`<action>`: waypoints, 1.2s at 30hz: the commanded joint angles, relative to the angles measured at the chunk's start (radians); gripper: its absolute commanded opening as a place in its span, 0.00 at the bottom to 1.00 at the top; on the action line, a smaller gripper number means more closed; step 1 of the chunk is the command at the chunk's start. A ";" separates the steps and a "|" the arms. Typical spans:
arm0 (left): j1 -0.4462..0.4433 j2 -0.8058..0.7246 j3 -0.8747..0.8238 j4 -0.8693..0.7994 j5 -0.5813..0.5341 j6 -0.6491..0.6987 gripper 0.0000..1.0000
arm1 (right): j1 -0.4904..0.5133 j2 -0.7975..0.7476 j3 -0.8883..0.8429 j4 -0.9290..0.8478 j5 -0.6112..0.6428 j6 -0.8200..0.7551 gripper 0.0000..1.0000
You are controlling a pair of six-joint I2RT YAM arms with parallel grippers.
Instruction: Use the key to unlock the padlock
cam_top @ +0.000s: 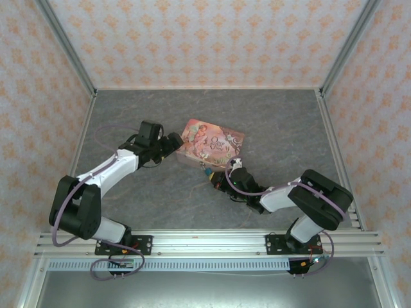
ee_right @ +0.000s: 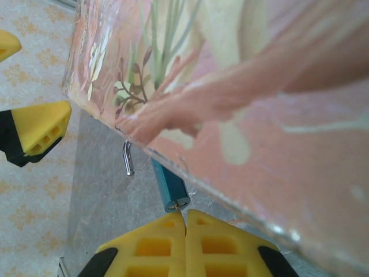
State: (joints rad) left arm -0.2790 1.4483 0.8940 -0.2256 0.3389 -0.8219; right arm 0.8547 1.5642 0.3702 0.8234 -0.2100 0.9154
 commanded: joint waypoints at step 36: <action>0.006 0.088 -0.076 -0.071 0.052 0.127 0.84 | -0.213 -0.174 0.045 -0.119 -0.119 -0.292 0.73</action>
State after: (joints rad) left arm -0.2729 1.5379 0.8753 -0.2028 0.3965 -0.7265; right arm 0.6655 1.3800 0.3775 0.7025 -0.2901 0.6941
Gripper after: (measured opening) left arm 0.843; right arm 0.733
